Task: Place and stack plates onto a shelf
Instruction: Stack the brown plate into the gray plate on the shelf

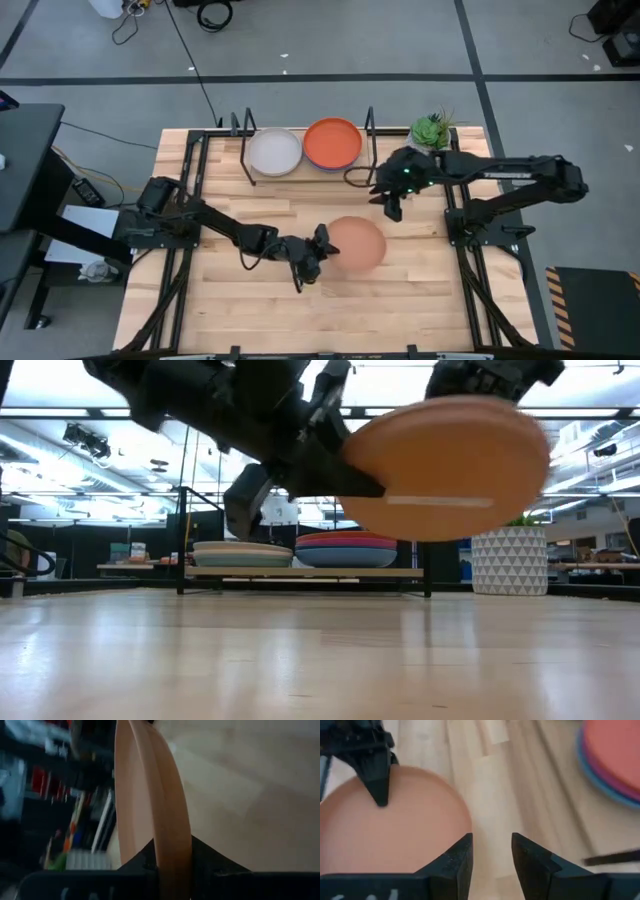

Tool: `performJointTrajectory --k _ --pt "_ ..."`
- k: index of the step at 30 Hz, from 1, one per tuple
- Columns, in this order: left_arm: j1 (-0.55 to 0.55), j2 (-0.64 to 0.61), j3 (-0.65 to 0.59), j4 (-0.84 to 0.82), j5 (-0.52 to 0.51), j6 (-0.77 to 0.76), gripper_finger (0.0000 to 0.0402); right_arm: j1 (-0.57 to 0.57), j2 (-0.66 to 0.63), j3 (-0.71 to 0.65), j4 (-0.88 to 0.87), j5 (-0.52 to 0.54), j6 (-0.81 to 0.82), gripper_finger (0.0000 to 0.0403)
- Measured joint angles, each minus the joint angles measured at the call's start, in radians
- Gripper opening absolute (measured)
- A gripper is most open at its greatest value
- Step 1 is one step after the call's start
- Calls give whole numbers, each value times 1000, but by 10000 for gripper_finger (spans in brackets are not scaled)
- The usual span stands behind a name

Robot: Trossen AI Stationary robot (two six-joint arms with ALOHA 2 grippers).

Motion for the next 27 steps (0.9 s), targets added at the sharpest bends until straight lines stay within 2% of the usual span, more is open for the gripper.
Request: performJointTrajectory --k 4,8,13,18,23,27 --pt "-28 -59 -1 -90 -183 -39 56 37 -93 -62 29 126 -8 142" --pt "-45 -122 -1 -142 -343 -58 58 89 -164 -168 156 230 -11 142" --pt "-40 -179 0 -233 -490 -75 58 130 -207 -319 335 245 -13 142" --pt "-8 -208 -2 -345 -643 -73 58 153 -235 -426 443 263 -13 142" --pt "89 -224 -2 -498 -656 -188 58 172 -260 -483 532 287 -40 142" --pt "174 -253 -3 -612 -624 -289 58 189 -263 -511 594 287 -47 142"
